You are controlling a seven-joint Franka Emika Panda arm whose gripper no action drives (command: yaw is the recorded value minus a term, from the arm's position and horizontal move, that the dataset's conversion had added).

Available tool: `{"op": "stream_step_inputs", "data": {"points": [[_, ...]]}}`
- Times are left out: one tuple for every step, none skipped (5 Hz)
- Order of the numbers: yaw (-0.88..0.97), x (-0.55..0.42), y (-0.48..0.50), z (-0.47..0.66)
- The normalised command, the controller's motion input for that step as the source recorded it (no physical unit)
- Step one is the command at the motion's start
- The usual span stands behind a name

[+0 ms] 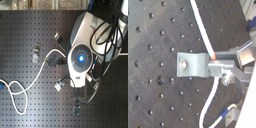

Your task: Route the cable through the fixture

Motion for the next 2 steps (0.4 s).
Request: {"op": "stream_step_inputs", "data": {"points": [[0.76, 0.064, 0.029, -0.17], [0.73, 0.004, 0.0, -0.1]]}}
